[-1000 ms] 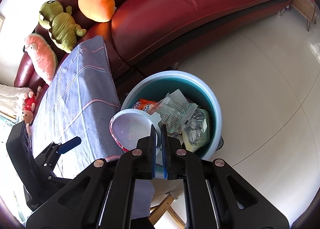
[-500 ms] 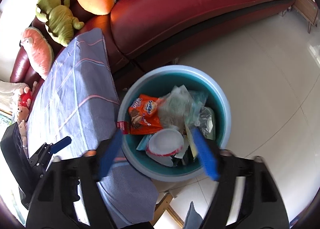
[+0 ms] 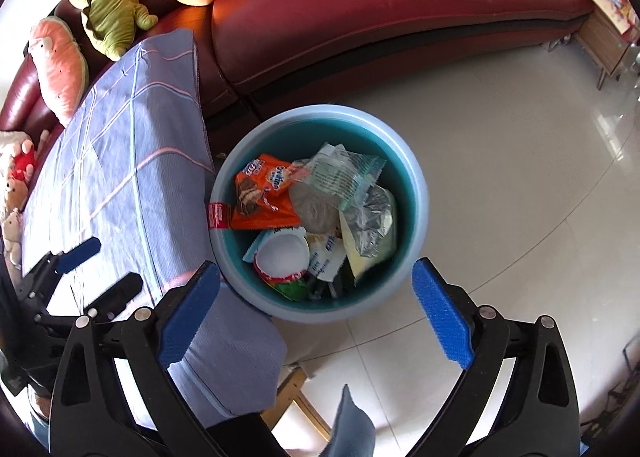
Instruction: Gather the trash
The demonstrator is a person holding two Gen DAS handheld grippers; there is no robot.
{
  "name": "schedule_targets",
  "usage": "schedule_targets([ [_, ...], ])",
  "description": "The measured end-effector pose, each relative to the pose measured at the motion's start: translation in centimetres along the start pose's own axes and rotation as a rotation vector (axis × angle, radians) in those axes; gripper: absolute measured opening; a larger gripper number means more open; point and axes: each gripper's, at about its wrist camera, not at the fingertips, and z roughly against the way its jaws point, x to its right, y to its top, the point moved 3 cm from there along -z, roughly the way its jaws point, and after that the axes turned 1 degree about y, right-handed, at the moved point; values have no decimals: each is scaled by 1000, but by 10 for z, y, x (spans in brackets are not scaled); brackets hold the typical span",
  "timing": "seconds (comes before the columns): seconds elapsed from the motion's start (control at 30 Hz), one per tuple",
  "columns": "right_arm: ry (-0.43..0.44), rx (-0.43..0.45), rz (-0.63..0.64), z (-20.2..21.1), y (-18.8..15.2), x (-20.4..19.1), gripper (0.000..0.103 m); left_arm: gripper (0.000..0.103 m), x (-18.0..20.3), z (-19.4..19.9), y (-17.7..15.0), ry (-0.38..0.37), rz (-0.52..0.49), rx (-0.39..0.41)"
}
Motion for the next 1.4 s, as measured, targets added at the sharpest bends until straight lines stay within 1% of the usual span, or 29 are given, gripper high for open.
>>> schedule_targets([
  [0.17,-30,21,11,18,-14,0,93,99,2,17,-5,7,11,18],
  [0.33,-45,43,25,36,-27,0,95,99,2,32,-12,42,25,22],
  [0.37,-43,50,29,41,-31,0,96,99,2,35,-14,47,29,22],
  [0.5,-53,71,50,57,-45,-3,96,99,-1,46,-24,64,44,26],
  [0.6,-61,84,74,66,-55,-7,96,99,-3,53,-33,67,57,14],
  [0.73,-61,112,104,79,-72,-15,96,99,-3,64,-44,81,68,22],
  [1.0,-62,166,121,106,-97,-21,96,99,3,93,-64,106,46,62],
  [1.23,-79,180,136,116,-109,-27,96,99,4,103,-69,110,34,78],
  [1.4,-85,178,153,115,-109,-33,96,99,0,101,-69,104,53,70],
])
